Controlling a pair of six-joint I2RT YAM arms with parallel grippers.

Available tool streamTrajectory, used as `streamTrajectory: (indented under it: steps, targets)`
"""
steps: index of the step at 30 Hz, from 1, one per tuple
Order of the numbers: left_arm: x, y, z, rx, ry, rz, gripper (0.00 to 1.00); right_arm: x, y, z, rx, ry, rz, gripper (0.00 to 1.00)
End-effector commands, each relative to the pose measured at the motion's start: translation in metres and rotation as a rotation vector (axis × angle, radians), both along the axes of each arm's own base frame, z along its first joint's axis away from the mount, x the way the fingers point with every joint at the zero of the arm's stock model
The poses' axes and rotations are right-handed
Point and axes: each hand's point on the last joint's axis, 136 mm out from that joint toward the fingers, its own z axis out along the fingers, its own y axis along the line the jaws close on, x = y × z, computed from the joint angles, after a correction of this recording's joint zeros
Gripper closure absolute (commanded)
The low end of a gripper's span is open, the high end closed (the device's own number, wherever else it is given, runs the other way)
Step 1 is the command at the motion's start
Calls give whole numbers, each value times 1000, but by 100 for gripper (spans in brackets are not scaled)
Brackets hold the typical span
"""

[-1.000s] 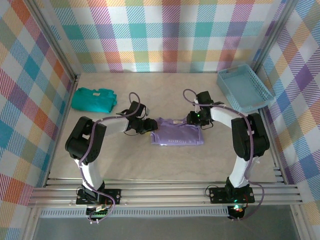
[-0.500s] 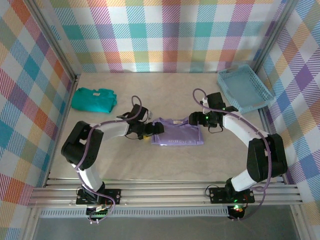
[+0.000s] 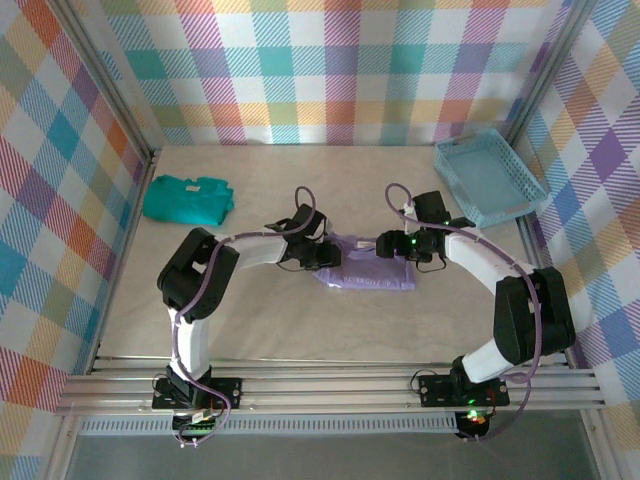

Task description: Fold the inside-out t-shirt

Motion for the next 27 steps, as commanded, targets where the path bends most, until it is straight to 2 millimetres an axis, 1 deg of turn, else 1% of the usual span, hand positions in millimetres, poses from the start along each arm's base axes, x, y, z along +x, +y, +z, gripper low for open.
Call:
streamTrajectory:
  steps: [1,2,3,4,6,9,11,12,14,16,19,22,25,27]
  targets:
    - [7,-10,10,-35,-47,-55,94,-5,-1,3,12,-6,-10,20]
    - [11,-5,17,-46,-62,-57,100,-5,-1,4,9,-10,-10,20]
    - [13,0,24,-54,-75,-62,100,-6,-2,5,6,-11,-12,20]
    - [16,9,34,-59,-92,-66,100,-6,-3,7,4,-18,-12,20]
    - [22,31,53,-40,-124,-70,100,-6,-4,12,0,-37,-15,20]
    - [25,83,76,93,-154,-68,100,-3,-3,26,19,-84,-21,20]
    - [31,124,90,253,-185,-55,100,0,1,36,55,-120,-21,20]
    - [34,139,96,315,-199,-57,100,2,4,40,75,-136,-18,20]
    - [47,182,108,474,-203,-6,100,6,10,47,117,-159,-13,20]
    - [61,216,119,590,-207,35,100,9,15,51,142,-172,-5,20]
    - [84,256,137,746,-249,47,100,13,19,53,153,-182,12,20]
    - [109,282,157,823,-294,18,100,15,19,50,141,-183,28,20]
    - [130,299,173,860,-319,-18,100,16,19,48,139,-181,33,20]
    - [138,307,183,848,-323,-20,100,15,22,48,154,-183,37,20]
